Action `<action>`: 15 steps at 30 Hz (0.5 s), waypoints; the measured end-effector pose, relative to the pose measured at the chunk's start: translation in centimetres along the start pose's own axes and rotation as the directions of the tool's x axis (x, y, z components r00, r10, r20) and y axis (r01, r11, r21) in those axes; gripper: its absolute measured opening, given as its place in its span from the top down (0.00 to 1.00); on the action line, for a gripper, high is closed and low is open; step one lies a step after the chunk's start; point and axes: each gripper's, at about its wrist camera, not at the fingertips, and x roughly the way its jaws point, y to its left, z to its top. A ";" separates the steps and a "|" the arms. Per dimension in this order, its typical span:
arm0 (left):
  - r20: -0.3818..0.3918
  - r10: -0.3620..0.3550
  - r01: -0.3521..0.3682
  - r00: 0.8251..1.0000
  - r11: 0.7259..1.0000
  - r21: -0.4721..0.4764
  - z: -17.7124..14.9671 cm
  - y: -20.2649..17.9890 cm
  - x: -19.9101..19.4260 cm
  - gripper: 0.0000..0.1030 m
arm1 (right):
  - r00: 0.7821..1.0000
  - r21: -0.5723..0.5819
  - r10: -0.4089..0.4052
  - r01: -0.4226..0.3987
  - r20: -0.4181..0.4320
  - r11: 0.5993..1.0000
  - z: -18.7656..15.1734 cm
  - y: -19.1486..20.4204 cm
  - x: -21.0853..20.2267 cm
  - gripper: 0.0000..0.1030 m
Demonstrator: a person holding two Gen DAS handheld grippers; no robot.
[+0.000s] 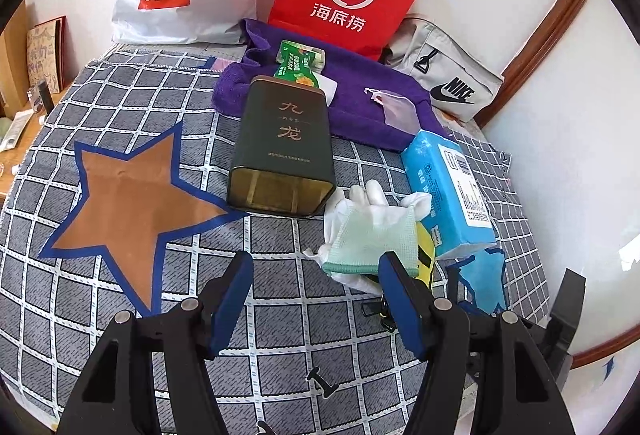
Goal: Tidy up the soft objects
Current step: 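Close the right tool on the black strap while the left tool grips the white glove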
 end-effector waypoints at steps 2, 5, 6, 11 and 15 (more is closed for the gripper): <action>-0.003 0.004 -0.004 1.000 1.000 0.008 -0.1 -0.3 0.1 0.39 | 1.000 0.032 0.027 -0.027 -0.013 0.999 -0.2 -1.1 -0.3 0.80; -0.007 0.004 -0.004 1.000 1.000 0.018 -0.1 -0.8 0.4 0.39 | 0.998 0.066 0.056 -0.054 -0.034 0.996 -0.4 -2.1 -0.5 0.79; -0.009 0.000 0.000 1.000 1.000 0.022 -0.1 -1.1 0.6 0.39 | 0.997 0.072 0.065 -0.062 -0.033 0.995 -0.5 -2.2 -0.5 0.78; -0.034 -0.051 0.053 0.998 0.996 0.065 -0.1 -3.5 1.8 0.39 | 0.997 0.042 0.072 -0.073 0.007 0.996 -0.7 -0.8 -0.2 0.55; -0.046 -0.052 0.057 0.998 0.992 0.111 0.0 -5.4 2.8 0.39 | 0.999 -0.003 0.030 -0.030 0.045 1.000 -0.9 -0.1 -0.1 0.57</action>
